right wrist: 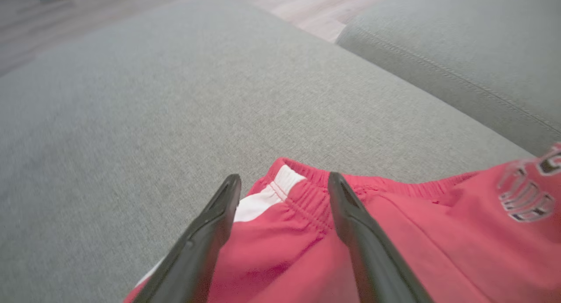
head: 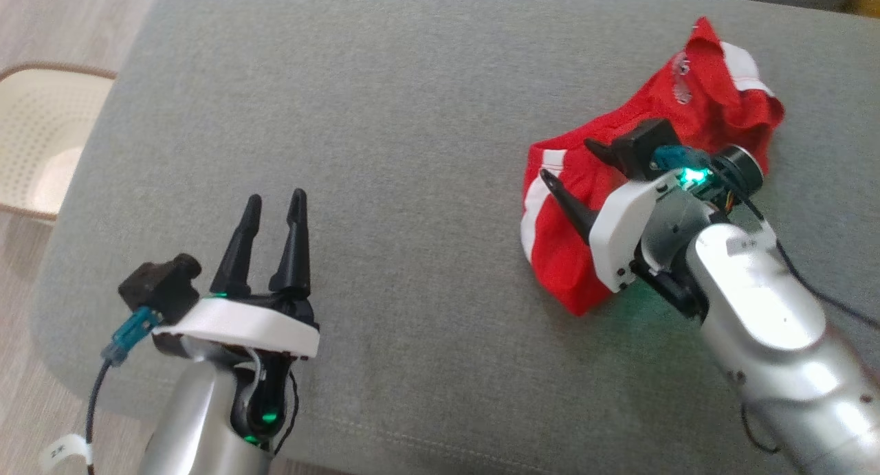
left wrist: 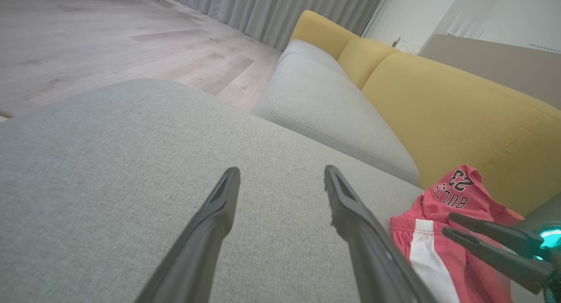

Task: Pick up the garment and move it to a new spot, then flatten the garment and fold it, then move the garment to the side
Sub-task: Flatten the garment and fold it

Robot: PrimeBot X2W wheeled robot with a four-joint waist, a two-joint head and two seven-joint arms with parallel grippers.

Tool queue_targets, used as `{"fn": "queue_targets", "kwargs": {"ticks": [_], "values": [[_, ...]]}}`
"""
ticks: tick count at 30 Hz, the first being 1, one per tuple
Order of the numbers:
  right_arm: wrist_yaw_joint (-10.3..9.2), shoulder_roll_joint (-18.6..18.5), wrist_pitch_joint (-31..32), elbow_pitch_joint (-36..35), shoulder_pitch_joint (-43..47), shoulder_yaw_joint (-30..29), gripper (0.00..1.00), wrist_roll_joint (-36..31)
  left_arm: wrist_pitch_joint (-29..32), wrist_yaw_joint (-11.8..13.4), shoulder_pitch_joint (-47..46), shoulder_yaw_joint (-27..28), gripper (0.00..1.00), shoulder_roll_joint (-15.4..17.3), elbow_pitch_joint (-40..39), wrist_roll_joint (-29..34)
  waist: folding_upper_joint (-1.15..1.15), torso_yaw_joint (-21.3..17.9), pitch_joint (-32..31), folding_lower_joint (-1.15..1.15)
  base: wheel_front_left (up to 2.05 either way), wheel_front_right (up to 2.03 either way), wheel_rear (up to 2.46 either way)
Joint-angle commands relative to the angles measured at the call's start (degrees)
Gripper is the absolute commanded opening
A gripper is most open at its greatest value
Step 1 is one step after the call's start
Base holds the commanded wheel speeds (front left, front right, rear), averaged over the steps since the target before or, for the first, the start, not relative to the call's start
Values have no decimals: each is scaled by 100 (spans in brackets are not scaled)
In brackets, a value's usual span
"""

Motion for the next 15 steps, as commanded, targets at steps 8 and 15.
{"fn": "queue_targets", "kwargs": {"ticks": [8, 15], "values": [[-5, -629, 654, 579, -1055, 1300, 100, 593, -52, 90, -235, -76, 100, 63, -138, -197, 0, 342, 159, 0, 0, 0, 0], [-5, -879, 1175, 1094, -1431, 2029, 0, 1323, -52, 144, -229, -174, 100, 63, -139, -296, 0, 432, 200, 0, 0, 0, 0]]}}
